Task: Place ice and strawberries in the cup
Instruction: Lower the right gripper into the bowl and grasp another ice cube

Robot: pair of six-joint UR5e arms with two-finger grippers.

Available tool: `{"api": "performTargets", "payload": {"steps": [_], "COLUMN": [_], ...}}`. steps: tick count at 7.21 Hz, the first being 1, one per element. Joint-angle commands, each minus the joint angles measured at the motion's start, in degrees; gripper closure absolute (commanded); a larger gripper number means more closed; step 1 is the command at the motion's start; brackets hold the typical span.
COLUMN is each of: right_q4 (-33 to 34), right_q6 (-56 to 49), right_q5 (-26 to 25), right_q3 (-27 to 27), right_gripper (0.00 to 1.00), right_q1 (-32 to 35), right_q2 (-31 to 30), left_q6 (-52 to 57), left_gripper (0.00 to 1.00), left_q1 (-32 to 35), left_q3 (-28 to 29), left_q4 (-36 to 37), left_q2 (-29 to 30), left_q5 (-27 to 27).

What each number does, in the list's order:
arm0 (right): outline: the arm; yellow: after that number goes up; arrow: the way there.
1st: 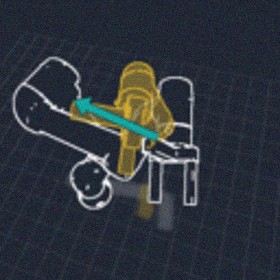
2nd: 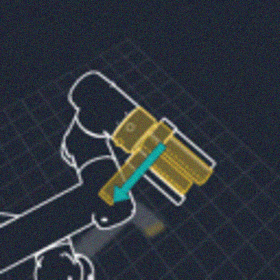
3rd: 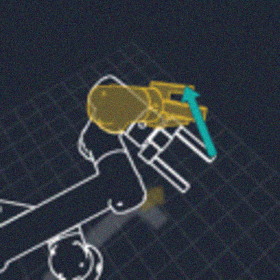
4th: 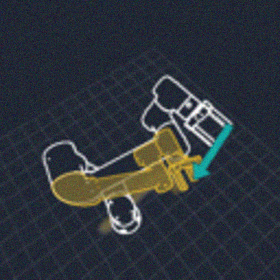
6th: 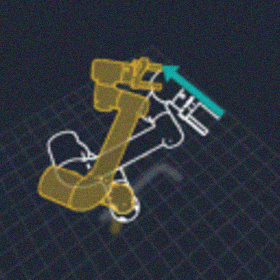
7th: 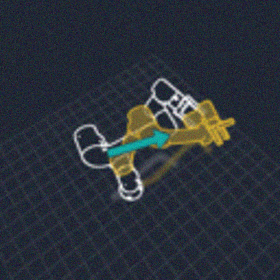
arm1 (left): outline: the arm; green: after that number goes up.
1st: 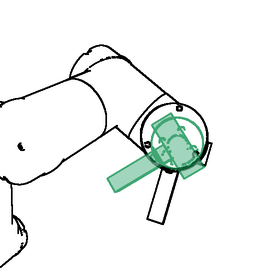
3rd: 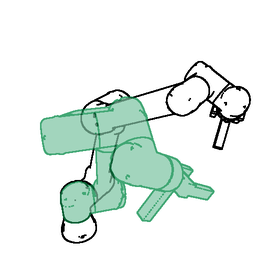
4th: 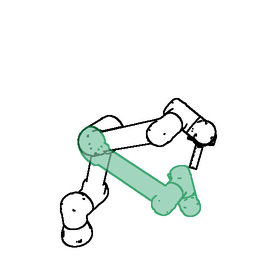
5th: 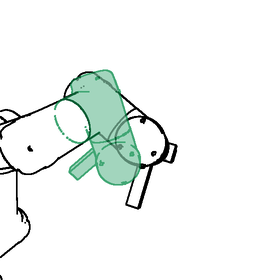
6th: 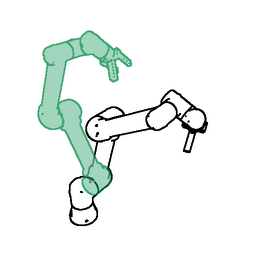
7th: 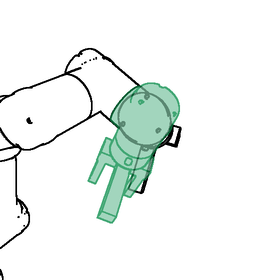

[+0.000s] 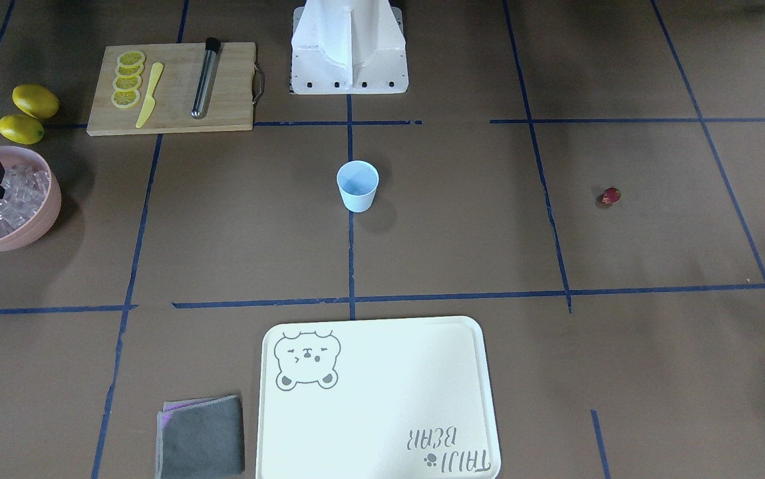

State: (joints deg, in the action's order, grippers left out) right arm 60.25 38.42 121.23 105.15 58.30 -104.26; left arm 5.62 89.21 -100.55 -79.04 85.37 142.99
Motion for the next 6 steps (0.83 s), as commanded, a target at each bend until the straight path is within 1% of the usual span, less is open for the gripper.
{"api": "performTargets", "payload": {"steps": [1,2,4,6], "right_q4": [-0.04,-0.04,0.13,1.01], "right_q6": [-0.28,-0.37,-0.54,-0.45], "right_q5": [-0.03,0.06,0.76,1.29], "right_q3": [0.06,0.06,1.8,5.41], "right_gripper": [0.87,0.94,0.96,0.96], "right_q1": [0.15,0.24,3.03,4.98], "right_q2": [-0.07,0.02,0.28,1.07], "left_q6": [0.0,0.0,0.0,0.0], "left_gripper": [0.0,0.0,0.0,0.0], "left_q1": [0.0,-0.09,-0.09,0.0], "left_q3": [0.0,0.0,0.0,0.0], "left_q4": [0.03,0.03,0.03,0.03], "left_q2": [-0.03,-0.03,0.06,-0.03], "left_q5": [0.01,0.01,0.01,0.01]}}
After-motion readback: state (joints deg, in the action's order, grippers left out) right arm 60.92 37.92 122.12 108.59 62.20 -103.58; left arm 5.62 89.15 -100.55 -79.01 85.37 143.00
